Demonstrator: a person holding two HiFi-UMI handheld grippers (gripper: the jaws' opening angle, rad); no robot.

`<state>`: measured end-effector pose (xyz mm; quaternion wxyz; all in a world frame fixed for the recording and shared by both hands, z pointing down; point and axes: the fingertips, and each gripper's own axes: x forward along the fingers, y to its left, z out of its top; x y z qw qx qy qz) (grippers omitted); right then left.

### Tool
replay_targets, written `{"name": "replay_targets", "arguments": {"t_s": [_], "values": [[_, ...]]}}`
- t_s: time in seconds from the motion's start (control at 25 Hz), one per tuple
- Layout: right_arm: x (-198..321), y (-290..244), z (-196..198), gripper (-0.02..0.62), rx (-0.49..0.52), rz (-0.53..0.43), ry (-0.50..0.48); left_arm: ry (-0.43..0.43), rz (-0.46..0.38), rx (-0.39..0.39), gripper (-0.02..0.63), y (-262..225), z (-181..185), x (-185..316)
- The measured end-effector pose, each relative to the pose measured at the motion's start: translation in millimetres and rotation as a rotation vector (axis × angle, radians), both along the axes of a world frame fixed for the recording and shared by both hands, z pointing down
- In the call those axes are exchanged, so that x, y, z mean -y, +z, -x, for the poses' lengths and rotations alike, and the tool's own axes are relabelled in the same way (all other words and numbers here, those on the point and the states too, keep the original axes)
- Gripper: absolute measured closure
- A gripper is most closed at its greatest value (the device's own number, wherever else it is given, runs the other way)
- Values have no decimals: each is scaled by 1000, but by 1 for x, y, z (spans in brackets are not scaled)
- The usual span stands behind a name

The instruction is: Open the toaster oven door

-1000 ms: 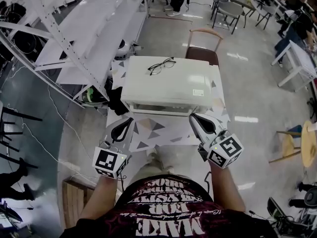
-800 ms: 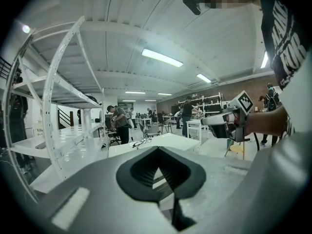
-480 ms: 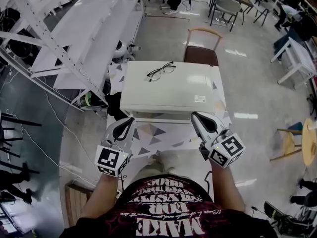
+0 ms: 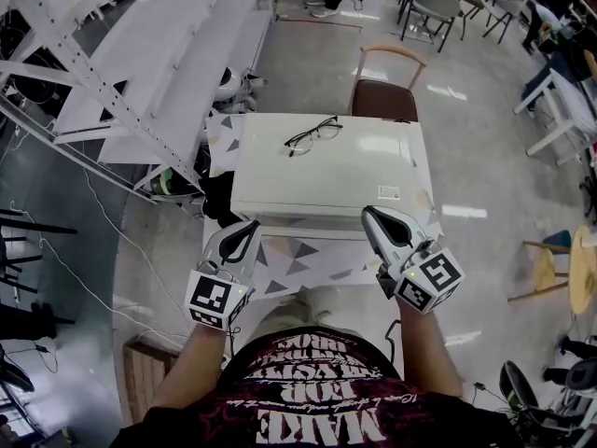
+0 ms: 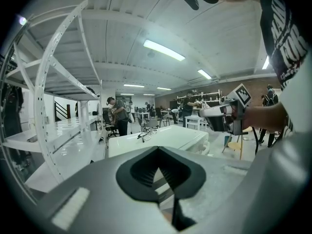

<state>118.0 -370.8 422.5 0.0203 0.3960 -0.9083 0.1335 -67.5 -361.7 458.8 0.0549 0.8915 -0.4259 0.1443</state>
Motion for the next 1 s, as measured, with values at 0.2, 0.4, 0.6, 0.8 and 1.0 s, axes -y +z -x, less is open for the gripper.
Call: {"name": "replay_targets", "arguments": {"t_s": [0.2,0.4,0.6,0.8,1.0], "values": [[10,6,6,569,-6,18,-5,12,28,-1,604,14,1,9],[19,7,12,569,-18,29,-10,26,49,-8,604,24,1,16],[27,11,14,571,-19,46,-9,52,80,-10,604,39,-5,19],[34,10,12,569,-3,50,1,64,118,8,604,62,-9,24],[38,10,4,569,-9,50,12,68,126,1,604,68,-13,28]]}}
